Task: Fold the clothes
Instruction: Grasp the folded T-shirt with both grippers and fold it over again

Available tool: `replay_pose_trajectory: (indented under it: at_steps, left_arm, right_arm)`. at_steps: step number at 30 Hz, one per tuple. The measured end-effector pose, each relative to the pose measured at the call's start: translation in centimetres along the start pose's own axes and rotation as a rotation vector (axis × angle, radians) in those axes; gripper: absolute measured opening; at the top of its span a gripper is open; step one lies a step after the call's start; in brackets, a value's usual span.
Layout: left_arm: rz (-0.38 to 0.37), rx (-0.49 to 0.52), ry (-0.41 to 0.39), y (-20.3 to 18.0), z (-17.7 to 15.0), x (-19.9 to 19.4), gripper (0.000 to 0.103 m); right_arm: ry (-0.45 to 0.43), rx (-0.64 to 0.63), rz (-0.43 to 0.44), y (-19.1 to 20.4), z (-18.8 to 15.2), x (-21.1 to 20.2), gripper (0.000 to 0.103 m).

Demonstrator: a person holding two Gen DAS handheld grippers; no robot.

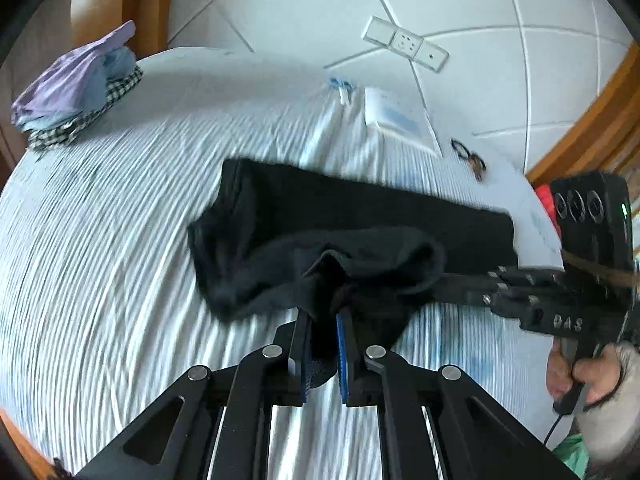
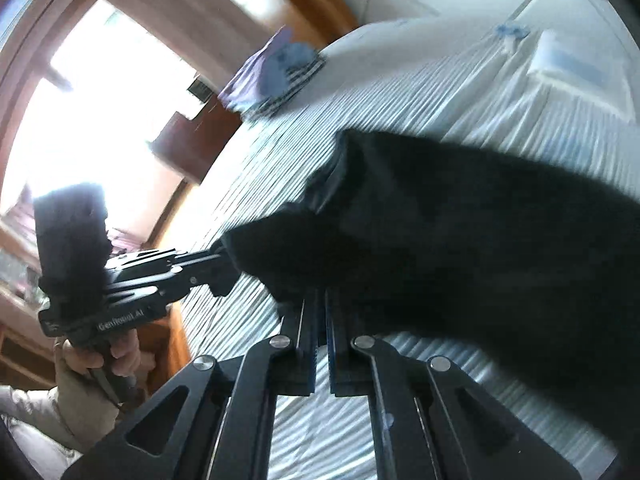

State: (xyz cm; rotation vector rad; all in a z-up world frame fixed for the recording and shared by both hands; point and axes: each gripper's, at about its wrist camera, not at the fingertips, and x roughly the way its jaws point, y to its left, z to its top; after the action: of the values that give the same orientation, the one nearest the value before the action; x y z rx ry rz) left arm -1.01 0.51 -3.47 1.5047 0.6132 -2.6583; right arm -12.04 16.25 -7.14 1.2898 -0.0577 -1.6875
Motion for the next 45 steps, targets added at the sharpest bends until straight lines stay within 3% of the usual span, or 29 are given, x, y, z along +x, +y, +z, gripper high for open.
replay_pose_trajectory:
  at_steps: [4, 8, 11, 13, 16, 18, 20, 23, 25, 28, 33, 35, 36, 37, 38, 39, 40, 42, 43, 45]
  left_arm:
    - [-0.028, -0.013, 0.021, 0.4, 4.5, 2.3, 0.010]
    - [-0.043, -0.022, 0.066, 0.7, 7.9, 5.8, 0.013]
    - [-0.020, -0.004, 0.103, 0.5, 9.6, 7.8, 0.032]
    - [-0.016, 0.025, 0.093, 0.2, 10.4, 7.7, 0.062]
    - [-0.029, 0.062, 0.041, -0.3, 10.8, 5.5, 0.072]
    - [-0.001, 0.075, 0.030, -0.1, 10.6, 4.7, 0.072]
    - [0.039, 0.091, 0.030, 0.5, 9.9, 4.1, 0.072]
    - [0.102, 0.098, 0.064, 2.3, 8.2, 4.9, 0.072]
    - [0.129, 0.089, 0.096, 3.6, 6.9, 5.9, 0.072]
    - [0.134, 0.072, 0.125, 4.7, 5.4, 7.5, 0.072]
    - [0.154, 0.076, 0.071, 4.7, 4.6, 8.9, 0.072]
    - [0.126, 0.066, 0.072, 4.7, 4.5, 9.5, 0.072]
    - [0.115, 0.056, 0.075, 4.9, 4.3, 9.7, 0.072]
    - [0.100, 0.042, 0.080, 5.0, 4.1, 10.0, 0.065]
    - [0.089, 0.016, 0.095, 5.3, 3.9, 10.2, 0.049]
    - [0.079, -0.012, 0.113, 5.6, 3.7, 10.4, 0.019]
    - [0.073, -0.044, 0.130, 6.1, 3.2, 10.3, 0.018]
    - [0.078, -0.056, 0.159, 6.5, 2.0, 9.9, 0.017]
    - [0.082, -0.055, 0.176, 6.7, 1.3, 9.7, 0.017]
    - [0.084, -0.039, 0.198, 6.5, 0.3, 9.3, 0.019]
  right_arm:
    - [-0.028, 0.007, -0.054, -2.0, 2.1, -1.3, 0.004]
    - [-0.001, 0.020, -0.095, -3.2, 0.6, -0.7, 0.004]
    - [0.034, 0.031, -0.102, -3.8, -0.9, -0.5, 0.004]
    - [0.070, 0.010, -0.106, -3.5, -1.4, 0.4, 0.004]
    - [0.135, -0.032, -0.081, -2.5, -1.1, 2.8, 0.004]
    - [0.144, -0.018, -0.073, -3.1, -0.1, 4.6, 0.004]
    - [0.090, 0.054, -0.103, -4.7, 1.3, 5.0, 0.004]
    - [-0.094, 0.251, -0.160, -8.3, 2.4, 1.9, 0.004]
    - [-0.144, 0.312, -0.237, -9.9, 2.4, -0.1, 0.004]
    - [-0.091, 0.297, -0.239, -10.1, 2.1, -0.5, 0.004]
    - [0.041, 0.237, -0.189, -8.6, 1.5, 2.1, 0.005]
    - [0.075, 0.225, -0.198, -8.3, 1.2, 3.6, 0.012]
    - [0.084, 0.220, -0.208, -8.3, 1.2, 4.2, 0.024]
    - [0.087, 0.221, -0.204, -8.4, 1.3, 4.9, 0.040]
    - [0.086, 0.219, -0.178, -8.3, 1.3, 5.2, 0.047]
    - [0.089, 0.216, -0.147, -8.1, 1.2, 5.6, 0.047]
    - [0.115, 0.201, -0.096, -7.6, 1.1, 6.0, 0.045]
    - [0.165, 0.143, -0.125, -6.5, 0.4, 6.0, 0.030]
    - [0.191, 0.124, -0.154, -6.3, -0.1, 6.0, 0.027]
    - [0.195, 0.177, -0.126, -7.3, -0.7, 5.7, 0.024]
